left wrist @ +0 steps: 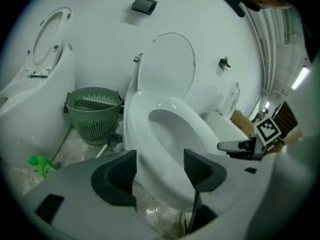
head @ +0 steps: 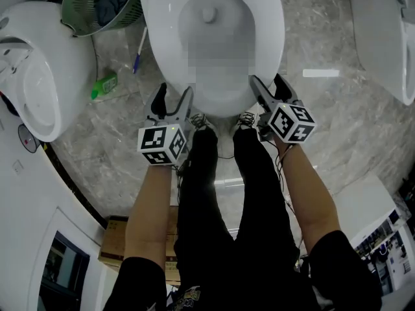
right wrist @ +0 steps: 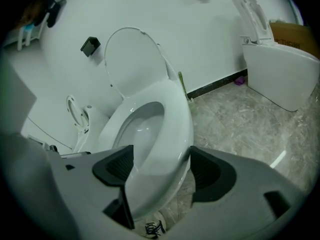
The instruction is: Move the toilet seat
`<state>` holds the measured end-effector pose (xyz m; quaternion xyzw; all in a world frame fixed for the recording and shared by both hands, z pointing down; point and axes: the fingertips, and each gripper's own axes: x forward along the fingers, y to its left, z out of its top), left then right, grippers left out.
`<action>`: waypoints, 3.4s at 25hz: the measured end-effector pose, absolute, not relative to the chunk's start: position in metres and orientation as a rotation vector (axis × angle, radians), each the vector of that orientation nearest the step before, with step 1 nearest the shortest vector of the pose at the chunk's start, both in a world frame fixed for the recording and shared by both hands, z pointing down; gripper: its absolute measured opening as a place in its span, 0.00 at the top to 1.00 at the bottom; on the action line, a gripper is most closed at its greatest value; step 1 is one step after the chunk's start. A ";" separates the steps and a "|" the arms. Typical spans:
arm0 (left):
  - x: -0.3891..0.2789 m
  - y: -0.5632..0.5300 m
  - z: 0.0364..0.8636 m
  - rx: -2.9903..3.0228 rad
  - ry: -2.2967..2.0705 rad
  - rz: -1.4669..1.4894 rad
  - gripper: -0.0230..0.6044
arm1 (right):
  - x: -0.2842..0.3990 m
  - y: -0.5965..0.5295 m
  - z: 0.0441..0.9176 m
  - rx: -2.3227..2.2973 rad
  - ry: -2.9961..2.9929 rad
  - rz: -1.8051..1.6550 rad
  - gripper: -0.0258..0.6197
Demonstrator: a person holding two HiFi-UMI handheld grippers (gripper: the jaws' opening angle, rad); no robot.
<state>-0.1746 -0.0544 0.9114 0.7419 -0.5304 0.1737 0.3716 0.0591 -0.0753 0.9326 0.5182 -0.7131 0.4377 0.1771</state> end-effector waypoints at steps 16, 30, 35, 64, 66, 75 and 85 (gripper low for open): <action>-0.173 -0.057 0.938 1.849 -1.375 0.441 0.52 | 0.055 -0.070 0.950 1.483 -1.937 1.307 0.43; -0.171 -0.059 0.899 1.809 -1.394 0.393 0.52 | 0.055 -0.074 0.910 1.508 -1.938 1.428 0.43; -0.170 -0.064 0.858 1.811 -1.398 0.382 0.52 | 0.056 -0.079 0.869 1.519 -1.947 1.460 0.43; -0.189 -0.157 0.690 1.619 -1.443 0.047 0.50 | 0.057 -0.169 0.688 1.838 -1.951 1.853 0.40; -0.191 -0.166 0.681 1.609 -1.441 0.047 0.49 | 0.057 -0.176 0.678 1.865 -1.950 1.864 0.40; -0.181 -0.215 0.630 1.881 -1.395 0.142 0.60 | 0.055 -0.214 0.644 1.951 -1.985 1.875 0.39; -0.163 -0.243 0.557 2.216 -1.393 0.123 0.59 | 0.058 -0.258 0.615 2.041 -2.001 1.955 0.34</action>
